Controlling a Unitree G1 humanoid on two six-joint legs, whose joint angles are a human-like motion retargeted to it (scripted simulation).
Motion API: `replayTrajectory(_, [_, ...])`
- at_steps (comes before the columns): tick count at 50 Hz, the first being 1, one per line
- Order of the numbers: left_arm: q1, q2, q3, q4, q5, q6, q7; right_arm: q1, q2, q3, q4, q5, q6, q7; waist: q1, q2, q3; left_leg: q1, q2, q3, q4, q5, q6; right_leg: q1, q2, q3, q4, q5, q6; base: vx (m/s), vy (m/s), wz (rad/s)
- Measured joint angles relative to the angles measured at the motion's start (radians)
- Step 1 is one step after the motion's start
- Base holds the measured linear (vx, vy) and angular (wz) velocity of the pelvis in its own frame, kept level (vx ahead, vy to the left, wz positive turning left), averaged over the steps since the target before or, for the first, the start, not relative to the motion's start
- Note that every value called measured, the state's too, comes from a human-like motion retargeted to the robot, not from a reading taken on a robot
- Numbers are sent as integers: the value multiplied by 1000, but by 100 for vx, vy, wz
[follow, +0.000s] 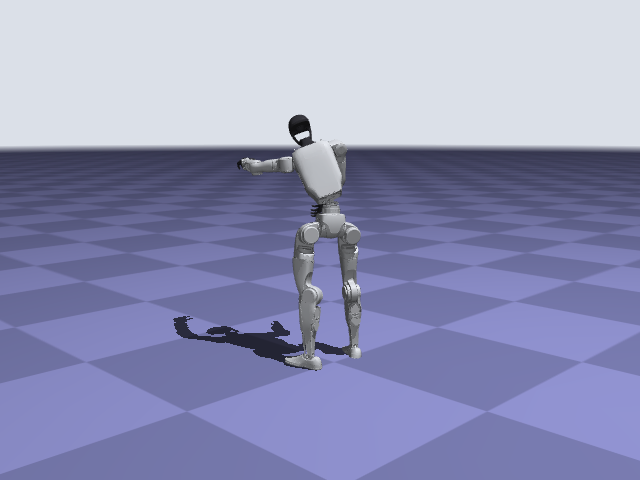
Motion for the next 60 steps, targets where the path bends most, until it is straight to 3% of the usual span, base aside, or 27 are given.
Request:
replayTrajectory(3, [0, 0, -9, 1, -18, 13, 4, 238, -67, -63, 47, 256, 0, -13, -28, 6, 3, 11, 2, 16, -3, -2, -4, 2, 8, 11, -1, -2, 0, 3, 0, -28])
replayTrajectory(7, [0, 0, -22, 11, -33, 30, 12, 480, -175, -294, 76, 514, -58, -83, -67, 7, -3, 26, 11, 39, -4, -3, -13, 4, 24, 27, -2, -3, 0, 3, -2, -31])
replayTrajectory(15, [0, 0, -68, 69, -21, 21, 38, 663, -438, -942, -151, 723, -409, -166, -124, -27, -53, 61, 37, 95, -11, 3, -30, 8, 73, 64, -11, 8, 0, 2, -6, -37])
replayTrajectory(20, [0, 0, -86, 102, -20, 10, 49, 626, -697, -1165, -279, 687, -573, -226, -124, -62, -86, 80, 51, 129, -15, 10, -33, 12, 103, 84, -21, 27, 0, 0, -8, -36])
replayTrajectory(27, [0, 0, -117, 85, -15, -17, 47, 381, -1180, -1268, -369, 518, -620, -366, -98, -86, -128, 80, 80, 146, -17, 29, -50, 9, 143, 79, -35, 57, 0, -1, -10, -10])
replayTrajectory(28, [0, 0, -106, 87, -1, -23, 31, 341, -1283, -1251, -317, 367, -549, -379, -96, -87, -130, 73, 82, 142, -16, 31, -49, 5, 144, 74, -36, 60, 0, -2, -6, 15])
replayTrajectory(30, [0, 0, -64, 93, 41, -34, -19, 246, -1496, -1195, -200, -101, -253, -363, -86, -88, -128, 56, 86, 132, -12, 33, -41, -6, 144, 65, -36, 65, 0, -2, -3, 21])
replayTrajectory(32, [0, 0, -58, 58, 2, -40, 18, -14, -1534, -1103, -353, 24, -383, -495, -50, -90, -116, 43, 94, 123, -11, 37, -48, -14, 148, 55, -37, 69, 0, -2, -3, 28])
replayTrajectory(33, [0, 0, -57, 51, -20, -37, 44, -219, -1508, -952, -448, 91, -502, -570, -48, -91, -112, 38, 98, 116, -7, 37, -51, -14, 148, 49, -37, 69, 0, -3, -1, 35])
replayTrajectory(34, [0, 0, -51, 56, -16, -34, 32, -386, -1503, -802, -466, -20, -440, -572, -54, -91, -119, 30, 100, 109, -6, 37, -48, -18, 146, 43, -37, 70, 0, -2, 2, 38])
replayTrajectory(35, [0, 0, -43, 67, 1, -31, 0, -533, -1509, -653, -447, -221, -289, -537, -63, -90, -131, 19, 101, 101, -6, 37, -42, -24, 144, 37, -36, 70, 0, -2, 2, 40])
replayTrajectory(37, [0, 0, -52, 76, -39, -30, 11, -867, -1336, -379, -533, -182, -379, -602, -83, -87, -150, 3, 100, 85, -5, 39, -44, -31, 137, 25, -36, 71, 0, -3, 1, 43])
replayTrajectory(41, [0, 0, -27, 78, -70, -28, -7, -1191, -1020, -90, -451, -332, -237, -538, -78, -80, -146, -24, 95, 55, -7, 43, -39, -42, 122, 5, -34, 70, 0, -4, 2, 40])
replayTrajectory(44, [0, 0, 8, 70, -80, -28, -5, -1267, -728, 24, -321, -414, -99, -442, -53, -76, -118, -36, 90, 36, -8, 47, -35, -45, 110, -7, -32, 69, 0, -5, 0, 33])
replayTrajectory(47, [0, 0, 36, 56, -64, -26, -12, -1244, -422, 104, -136, -495, 61, -216, -17, -71, -87, -45, 83, 19, -6, 48, -24, -46, 98, -17, -29, 67, 0, -4, 0, 26])
replayTrajectory(51, [0, 0, 45, 7, -22, -30, 20, -1105, -115, 125, 67, -563, 153, 1, 66, -64, -37, -56, 74, 1, -5, 51, -9, -47, 85, -28, -27, 66, 0, -3, -1, 21])
replayTrajectory(55, [0, 0, 38, -53, 29, -43, 72, -964, 12, 95, 120, -603, 148, -45, 139, -55, 3, -68, 64, -19, -14, 60, -6, -51, 73, -44, -28, 64, 0, -2, 0, 25])
replayTrajectory(60, [0, 0, 20, -83, 34, -48, 78, -897, 12, 99, 105, -605, 138, -97, 168, -31, 6, -72, 50, -38, -36, 71, -23, -51, 58, -62, -27, 54, 0, 2, 5, 25])
